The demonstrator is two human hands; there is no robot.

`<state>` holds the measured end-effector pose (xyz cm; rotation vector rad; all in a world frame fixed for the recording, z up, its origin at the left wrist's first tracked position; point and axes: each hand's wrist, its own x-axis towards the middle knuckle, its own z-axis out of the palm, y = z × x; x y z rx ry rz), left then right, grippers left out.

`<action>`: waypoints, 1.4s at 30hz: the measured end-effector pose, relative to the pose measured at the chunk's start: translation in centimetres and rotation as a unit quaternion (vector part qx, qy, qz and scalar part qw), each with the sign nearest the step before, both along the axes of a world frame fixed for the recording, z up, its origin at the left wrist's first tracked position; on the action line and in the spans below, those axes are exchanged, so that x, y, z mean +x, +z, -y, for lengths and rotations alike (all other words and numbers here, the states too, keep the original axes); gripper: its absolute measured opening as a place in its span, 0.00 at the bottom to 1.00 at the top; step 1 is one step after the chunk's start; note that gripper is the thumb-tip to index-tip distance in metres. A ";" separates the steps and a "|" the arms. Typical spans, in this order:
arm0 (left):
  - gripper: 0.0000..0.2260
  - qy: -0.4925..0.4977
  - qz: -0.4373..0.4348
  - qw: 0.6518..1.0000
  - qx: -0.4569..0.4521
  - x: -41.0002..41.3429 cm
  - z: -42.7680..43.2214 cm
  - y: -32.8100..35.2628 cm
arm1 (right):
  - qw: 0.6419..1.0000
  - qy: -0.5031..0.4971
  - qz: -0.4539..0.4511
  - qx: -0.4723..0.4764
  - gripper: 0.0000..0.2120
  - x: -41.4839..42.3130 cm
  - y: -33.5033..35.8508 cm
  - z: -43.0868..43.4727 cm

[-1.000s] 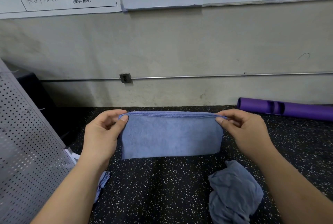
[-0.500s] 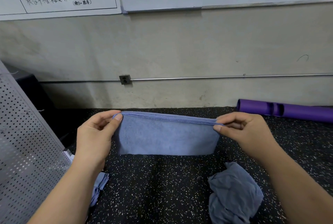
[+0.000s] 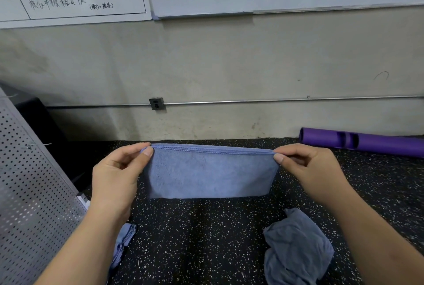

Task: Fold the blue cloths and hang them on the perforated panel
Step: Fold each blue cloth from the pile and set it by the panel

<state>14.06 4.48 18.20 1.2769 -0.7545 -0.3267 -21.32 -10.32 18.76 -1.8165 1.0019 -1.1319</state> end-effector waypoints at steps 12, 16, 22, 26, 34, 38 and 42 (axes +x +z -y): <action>0.07 -0.022 -0.017 1.000 0.008 -0.2 -0.1 0.0 | 0.998 -0.033 0.022 0.054 0.07 -0.1 0.4 -0.2; 0.06 -0.026 -0.010 0.999 0.017 -0.5 -0.3 0.1 | 0.998 -0.040 0.025 0.049 0.07 -0.2 0.1 -0.2; 0.13 -0.054 0.013 0.998 0.017 -0.5 0.0 0.0 | 0.996 -0.028 0.084 0.020 0.10 -0.4 -0.3 0.6; 0.13 -0.071 0.061 0.993 0.066 -0.2 0.0 -0.3 | 0.995 0.036 0.073 0.062 0.14 -1.0 -0.1 0.5; 0.06 -0.018 0.130 0.986 0.104 -0.2 0.4 -0.9 | 0.990 -0.031 0.109 0.081 0.09 -1.2 -0.7 1.3; 0.05 0.019 0.206 0.967 0.151 0.1 0.4 -1.3 | 0.995 -0.044 0.074 0.051 0.08 -0.4 -1.1 1.1; 0.06 0.025 0.246 0.950 0.189 -0.3 0.5 -1.6 | 0.999 -0.051 0.017 0.007 0.07 0.6 -1.2 0.6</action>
